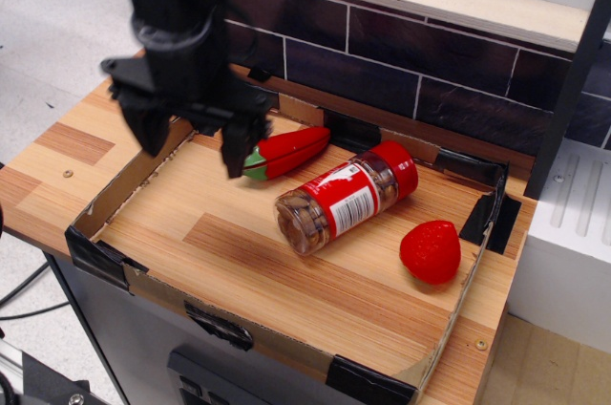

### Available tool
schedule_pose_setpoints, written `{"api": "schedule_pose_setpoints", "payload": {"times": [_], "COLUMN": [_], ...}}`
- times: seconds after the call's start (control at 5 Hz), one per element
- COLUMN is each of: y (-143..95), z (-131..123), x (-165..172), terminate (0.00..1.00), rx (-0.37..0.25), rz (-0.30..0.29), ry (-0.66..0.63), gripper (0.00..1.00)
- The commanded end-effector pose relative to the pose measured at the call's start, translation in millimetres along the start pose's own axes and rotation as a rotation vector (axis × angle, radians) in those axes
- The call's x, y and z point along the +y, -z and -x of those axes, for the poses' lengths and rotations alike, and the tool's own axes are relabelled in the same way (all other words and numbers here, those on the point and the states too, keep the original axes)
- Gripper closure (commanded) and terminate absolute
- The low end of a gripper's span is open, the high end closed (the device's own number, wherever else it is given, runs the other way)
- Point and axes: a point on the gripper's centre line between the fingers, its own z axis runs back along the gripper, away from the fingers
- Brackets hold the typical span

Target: Upright basil bottle

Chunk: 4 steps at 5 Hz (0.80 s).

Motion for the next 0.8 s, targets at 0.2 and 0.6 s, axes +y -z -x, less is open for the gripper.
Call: {"api": "schedule_pose_setpoints", "payload": {"times": [0.2, 0.6], "y": [-18.5, -16.2], "z": [-47.7, -70.9], "x": [-78.2, -108.4], "terminate": [0.0, 0.0], "rx": [-0.027, -0.054], "rz": [0.092, 0.117], "ry": [0.275, 0.392], "gripper": [0.0, 0.0]}}
